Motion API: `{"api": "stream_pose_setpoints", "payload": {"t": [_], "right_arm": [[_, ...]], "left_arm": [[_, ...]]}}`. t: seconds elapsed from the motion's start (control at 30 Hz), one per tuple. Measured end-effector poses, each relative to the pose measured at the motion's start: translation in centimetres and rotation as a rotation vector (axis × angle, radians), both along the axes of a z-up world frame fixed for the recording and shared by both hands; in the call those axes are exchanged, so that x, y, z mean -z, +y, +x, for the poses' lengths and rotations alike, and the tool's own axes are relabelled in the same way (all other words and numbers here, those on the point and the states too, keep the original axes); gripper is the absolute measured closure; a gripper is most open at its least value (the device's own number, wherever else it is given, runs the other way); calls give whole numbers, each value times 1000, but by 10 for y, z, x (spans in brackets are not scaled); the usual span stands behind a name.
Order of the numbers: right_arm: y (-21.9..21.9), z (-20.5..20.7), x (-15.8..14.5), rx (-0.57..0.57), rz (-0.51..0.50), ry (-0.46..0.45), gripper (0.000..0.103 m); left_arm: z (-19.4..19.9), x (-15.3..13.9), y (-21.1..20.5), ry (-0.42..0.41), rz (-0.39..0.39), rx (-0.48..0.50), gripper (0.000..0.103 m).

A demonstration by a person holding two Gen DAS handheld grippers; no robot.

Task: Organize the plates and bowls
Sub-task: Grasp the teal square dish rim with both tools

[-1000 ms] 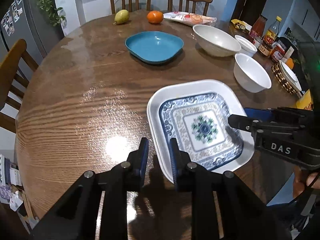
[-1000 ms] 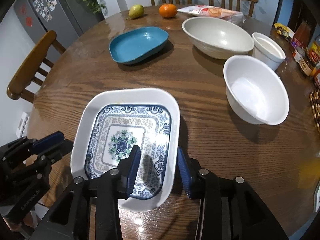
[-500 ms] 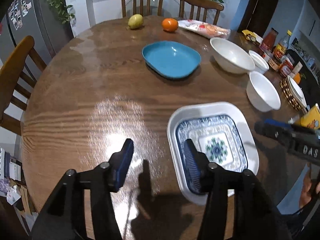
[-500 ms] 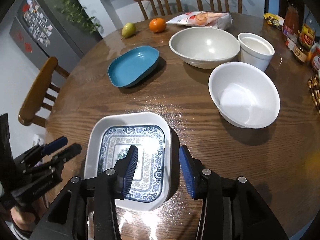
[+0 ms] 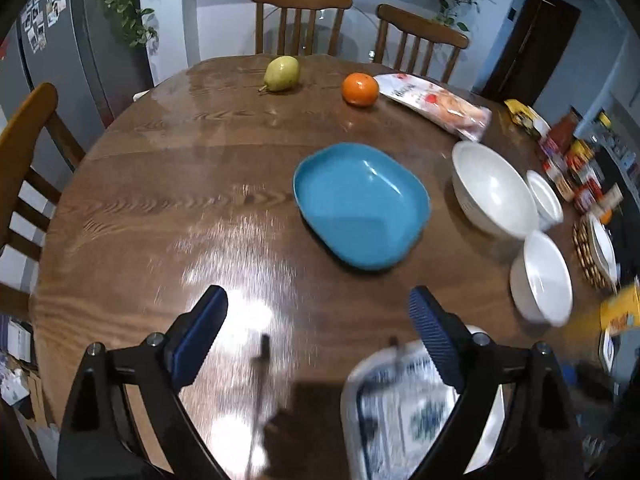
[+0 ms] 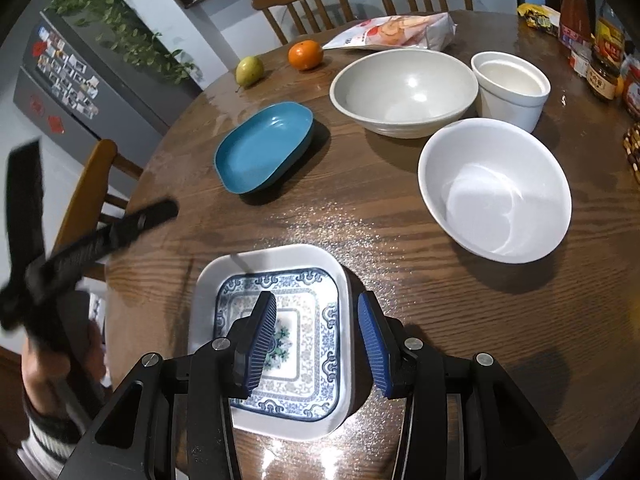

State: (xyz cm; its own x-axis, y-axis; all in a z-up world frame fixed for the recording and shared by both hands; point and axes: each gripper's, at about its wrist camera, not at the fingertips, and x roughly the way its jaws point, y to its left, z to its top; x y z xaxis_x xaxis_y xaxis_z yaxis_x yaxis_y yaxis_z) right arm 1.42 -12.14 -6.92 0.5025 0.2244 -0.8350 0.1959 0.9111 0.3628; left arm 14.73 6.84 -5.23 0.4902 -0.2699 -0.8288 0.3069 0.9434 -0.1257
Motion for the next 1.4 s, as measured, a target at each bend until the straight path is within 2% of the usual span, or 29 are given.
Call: {"api": "stream_pose_setpoints", "payload": {"t": [0.07,0.13,0.23,0.4,0.43,0.53,0.7,0.83,1.1,1.4], "right_arm": [[-2,2,1,8,-3,5,59],[-3,2,0,14,-6,6,59],[-7,4,0,29,-12,10,59],[-12,10,4,45,-3,25,59],[-13,13,4,46,-1,25,59],[-15,18,3,45,-5,22,59],[-18,29,2,39,-13,18,59],[-18,40,4,26,-18,19,59],[-7,72,8,-36,-26,20,59],[14,121,16,-92,-114,22,59]], "left_arm": [[20,8,-6,37,-1,-18,16],[38,16,-11,78,-19,-35,24],[61,28,-20,106,-5,-51,35],[89,51,-29,189,-8,-77,73],[91,52,-30,175,4,-79,74],[95,50,-34,162,40,-61,89],[89,50,-43,142,142,66,90],[71,49,-41,150,178,175,89],[51,49,-33,134,212,261,88],[51,49,-31,140,213,304,88]]}}
